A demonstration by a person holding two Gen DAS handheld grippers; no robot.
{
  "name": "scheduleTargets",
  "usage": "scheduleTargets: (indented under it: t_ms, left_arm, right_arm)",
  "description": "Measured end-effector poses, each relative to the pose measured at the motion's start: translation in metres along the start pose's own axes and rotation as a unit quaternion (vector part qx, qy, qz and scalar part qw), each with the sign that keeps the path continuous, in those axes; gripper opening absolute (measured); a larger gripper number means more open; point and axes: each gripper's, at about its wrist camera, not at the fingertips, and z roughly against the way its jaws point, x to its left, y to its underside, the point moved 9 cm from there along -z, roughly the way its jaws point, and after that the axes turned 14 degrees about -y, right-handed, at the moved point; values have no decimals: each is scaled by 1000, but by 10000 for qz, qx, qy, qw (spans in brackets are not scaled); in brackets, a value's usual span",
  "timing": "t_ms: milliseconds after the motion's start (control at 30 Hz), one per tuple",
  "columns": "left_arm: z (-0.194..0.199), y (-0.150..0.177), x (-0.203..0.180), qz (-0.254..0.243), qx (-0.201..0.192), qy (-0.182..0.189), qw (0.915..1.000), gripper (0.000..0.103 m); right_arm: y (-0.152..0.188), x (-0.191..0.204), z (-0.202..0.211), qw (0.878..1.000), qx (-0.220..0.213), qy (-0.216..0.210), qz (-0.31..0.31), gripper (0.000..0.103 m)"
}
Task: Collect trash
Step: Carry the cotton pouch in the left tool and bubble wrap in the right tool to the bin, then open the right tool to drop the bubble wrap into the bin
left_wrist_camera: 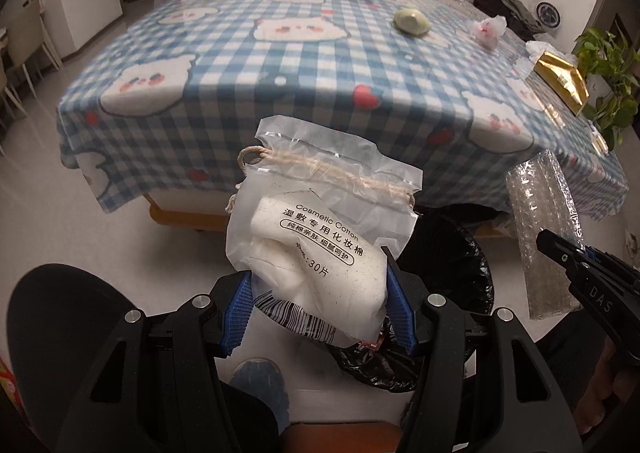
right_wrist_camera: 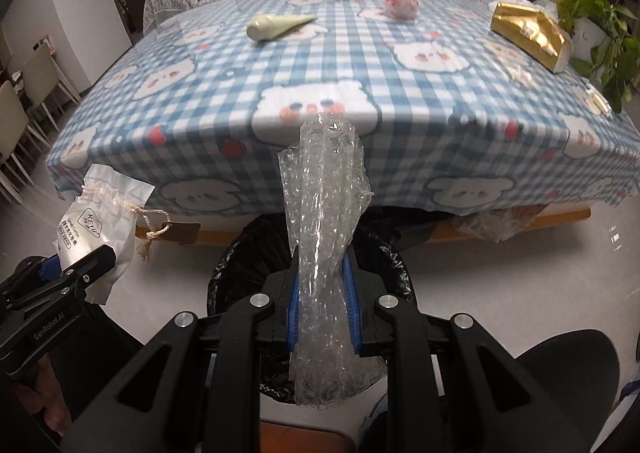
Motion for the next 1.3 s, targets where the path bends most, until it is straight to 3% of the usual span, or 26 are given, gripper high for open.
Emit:
scheduleTargets:
  t_ms: [333,733,833,933,1000,1100,1300]
  left_arm:
    - [-58,13,-4,6,396,20,9992,56]
    - [-89,19,-5,-8,622,-82,9980,56]
    - [-90,20,-9,-32,638,-86,9979,57]
    - [-90,21,-13,-51,640,-87,9979,57]
    - [-92,20,-15,-62,644,-74,9979,57]
    - [-93,21,-21,-128,642,-29,9979,57]
    - [-86,22,-55,-348,603,144,9975,57]
  right_arm:
    - [18,-10,-54,9989,449,-73,-107,18]
    - [25,-11,-100,9963,848,-94,-126,19]
    - [23,-12,-104,9964,835,-87,-95,27]
    - [22,-12,-103,9969,785,-98,-39,41]
    - [20,-14,-98,9976,691,-81,-17,59]
    - [18,-19,-91,9982,594,-53,3,72]
    - [18,-47,-69,9990,359,229,-166,89]
